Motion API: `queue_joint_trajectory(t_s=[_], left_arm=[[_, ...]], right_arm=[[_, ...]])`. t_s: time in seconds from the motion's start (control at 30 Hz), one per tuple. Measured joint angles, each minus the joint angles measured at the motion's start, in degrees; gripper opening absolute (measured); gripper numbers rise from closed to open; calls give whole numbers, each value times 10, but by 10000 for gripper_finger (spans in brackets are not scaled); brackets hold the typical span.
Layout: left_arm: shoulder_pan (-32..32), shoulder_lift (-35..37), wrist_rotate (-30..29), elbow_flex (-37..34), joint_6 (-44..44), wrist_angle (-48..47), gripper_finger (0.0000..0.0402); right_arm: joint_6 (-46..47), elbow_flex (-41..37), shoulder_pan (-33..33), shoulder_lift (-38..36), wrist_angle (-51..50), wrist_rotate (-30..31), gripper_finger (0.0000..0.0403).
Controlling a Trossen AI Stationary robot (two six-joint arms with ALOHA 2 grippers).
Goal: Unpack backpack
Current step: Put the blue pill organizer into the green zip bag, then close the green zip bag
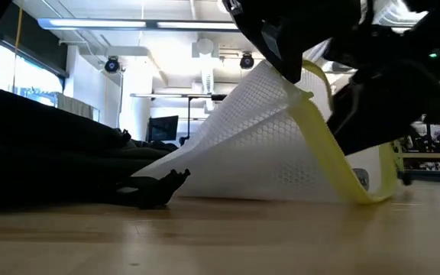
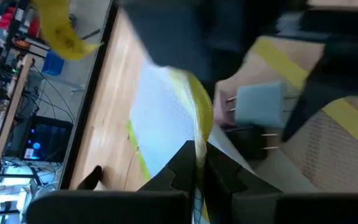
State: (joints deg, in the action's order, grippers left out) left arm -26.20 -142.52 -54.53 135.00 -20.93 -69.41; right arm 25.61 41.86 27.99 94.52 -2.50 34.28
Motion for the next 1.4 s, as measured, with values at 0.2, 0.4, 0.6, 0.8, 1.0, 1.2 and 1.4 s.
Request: queue_joint_trajectory(t_s=[0.2, 0.4, 0.6, 0.8, 1.0, 1.2, 1.4], left_arm=[[-2, 0, 3, 0, 0, 4, 0], [-2, 0, 12, 0, -13, 6, 0], [11, -1, 62, 0, -15, 17, 0], [29, -9, 97, -14, -18, 42, 0], [45, -10, 135, -23, -27, 75, 39], [49, -9, 135, -23, -33, 76, 124], [46, -7, 165, -23, -14, 78, 160]], right_arm=[[4, 0, 20, -21, -5, -25, 332], [90, 1, 110, -61, -69, -79, 332], [123, 1, 223, -118, -83, -54, 332], [103, 2, 292, -195, -87, 68, 332], [104, 2, 288, -250, -126, 158, 332], [135, 0, 250, -255, -166, 150, 332], [186, 0, 239, -255, -221, 162, 332]])
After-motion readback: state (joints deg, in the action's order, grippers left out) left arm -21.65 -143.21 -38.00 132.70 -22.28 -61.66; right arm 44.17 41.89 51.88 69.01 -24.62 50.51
